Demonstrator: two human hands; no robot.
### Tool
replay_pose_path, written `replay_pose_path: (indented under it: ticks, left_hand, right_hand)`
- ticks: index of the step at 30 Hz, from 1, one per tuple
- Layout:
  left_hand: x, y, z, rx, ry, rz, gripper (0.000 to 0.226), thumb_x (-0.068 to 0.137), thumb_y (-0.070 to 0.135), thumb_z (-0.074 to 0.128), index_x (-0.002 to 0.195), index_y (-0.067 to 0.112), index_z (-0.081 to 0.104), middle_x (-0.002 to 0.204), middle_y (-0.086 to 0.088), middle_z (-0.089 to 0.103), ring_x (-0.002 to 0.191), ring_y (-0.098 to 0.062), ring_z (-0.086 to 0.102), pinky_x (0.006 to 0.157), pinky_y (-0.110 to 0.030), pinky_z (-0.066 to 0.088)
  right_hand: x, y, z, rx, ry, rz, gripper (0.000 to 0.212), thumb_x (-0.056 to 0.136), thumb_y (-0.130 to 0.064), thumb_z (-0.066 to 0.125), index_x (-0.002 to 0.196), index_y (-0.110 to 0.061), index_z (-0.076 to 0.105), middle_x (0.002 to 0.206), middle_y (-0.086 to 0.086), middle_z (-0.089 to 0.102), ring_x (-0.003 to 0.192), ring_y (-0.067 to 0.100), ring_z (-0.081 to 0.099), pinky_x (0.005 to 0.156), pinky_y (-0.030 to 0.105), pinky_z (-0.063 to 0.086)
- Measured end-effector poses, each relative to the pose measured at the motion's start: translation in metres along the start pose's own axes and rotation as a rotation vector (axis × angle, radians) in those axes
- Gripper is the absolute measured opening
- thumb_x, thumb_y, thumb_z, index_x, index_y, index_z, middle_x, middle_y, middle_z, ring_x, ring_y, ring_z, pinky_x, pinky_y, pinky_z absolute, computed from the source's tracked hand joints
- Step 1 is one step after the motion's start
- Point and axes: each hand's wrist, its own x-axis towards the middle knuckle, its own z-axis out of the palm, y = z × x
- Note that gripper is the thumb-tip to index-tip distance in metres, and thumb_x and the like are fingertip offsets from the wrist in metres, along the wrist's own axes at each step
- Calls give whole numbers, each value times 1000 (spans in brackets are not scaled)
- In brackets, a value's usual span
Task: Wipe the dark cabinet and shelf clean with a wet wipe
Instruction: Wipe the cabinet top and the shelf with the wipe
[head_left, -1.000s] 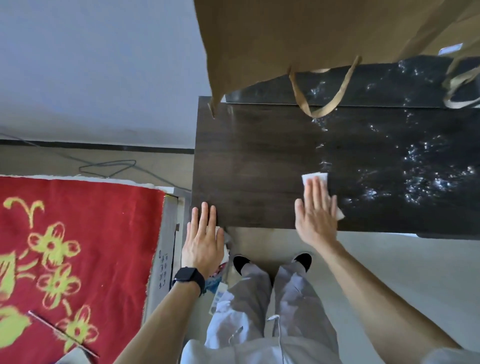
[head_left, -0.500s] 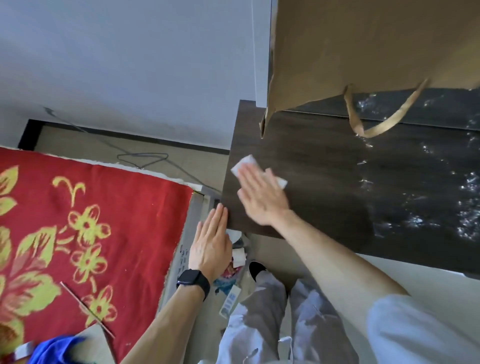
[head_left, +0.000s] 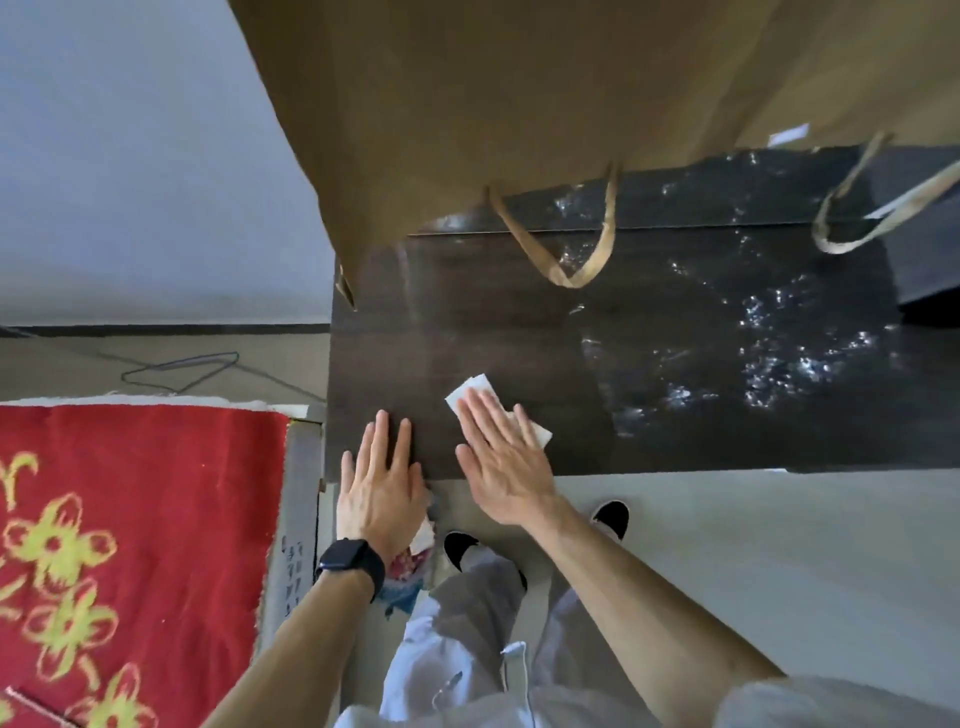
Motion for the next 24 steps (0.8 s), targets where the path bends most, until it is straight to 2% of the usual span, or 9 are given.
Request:
replay_pose_path:
  ticks: [4, 7, 9, 11, 13, 15, 17, 21, 24]
  left_hand:
    - [7, 52, 6, 1, -55, 153, 59, 103, 34, 35, 158, 26, 15, 166, 0, 3, 153, -24, 3, 121, -50, 13]
    - [9, 97, 19, -8, -99, 150, 60, 103, 35, 34, 159, 28, 11, 167, 1, -1, 153, -25, -2, 122, -48, 12]
    - [10, 115, 27, -36, -108, 68, 61, 103, 35, 34, 159, 27, 10, 167, -1, -2, 152, -26, -5, 122, -45, 11]
    - [9, 119, 32, -28, -87, 31, 61, 103, 32, 37, 158, 25, 13, 166, -3, 2, 153, -28, -2, 123, -44, 13]
    - [9, 115, 32, -11, -71, 45, 60, 102, 29, 39, 158, 25, 17, 166, -3, 7, 153, -27, 3, 121, -46, 19]
    - [9, 112, 30, -8, -61, 52, 58, 102, 29, 36, 157, 27, 20, 166, -1, 10, 153, -27, 7, 119, -48, 25]
    - [8, 113, 29, -2, -59, 34, 58, 101, 31, 33, 157, 29, 19, 166, 0, 10, 152, -27, 9, 117, -50, 26]
    - [8, 122, 35, 12, -102, -49, 60, 104, 39, 29, 157, 37, 2, 166, 6, -6, 153, -22, -5, 121, -51, 15]
    - [7, 128, 41, 20, -102, -112, 61, 103, 46, 19, 153, 41, -15, 164, 9, -16, 151, -19, -14, 122, -51, 8]
  right_hand:
    - [-49, 105, -26, -21, 50, 426, 61, 104, -43, 6, 159, -18, 0, 166, -3, -9, 153, 15, -11, 123, 51, 10]
    - [-74, 155, -45, 74, 77, 698, 64, 101, -46, 3, 158, -17, -2, 164, -2, -13, 151, 16, -14, 122, 55, 10]
    - [-69, 143, -43, 70, 92, 627, 64, 102, -46, 5, 158, -14, 1, 165, 1, -9, 152, 18, -13, 122, 55, 7]
    - [-59, 106, -30, 38, 50, 333, 62, 105, -44, 9, 159, -15, 4, 167, 1, -4, 153, 17, -9, 123, 50, 4]
    - [-50, 76, -18, 31, -21, 55, 61, 105, -44, 13, 159, -16, 9, 167, -1, 0, 153, 15, -8, 122, 49, 10]
    - [-40, 80, -21, 12, -71, -86, 61, 105, -44, 14, 159, -16, 12, 166, -2, 1, 153, 13, -8, 121, 50, 16]
    - [-38, 119, -35, -8, -48, -66, 61, 105, -44, 17, 159, -16, 12, 166, -2, 1, 153, 13, -6, 121, 51, 17]
    - [-56, 230, -69, -64, 34, 320, 61, 105, -41, 21, 158, -11, 13, 166, 3, 6, 154, 19, 0, 119, 56, 20]
    - [-64, 251, -75, 3, 84, 481, 64, 103, -43, 18, 158, -11, 9, 167, 5, 3, 154, 20, -1, 121, 56, 17]
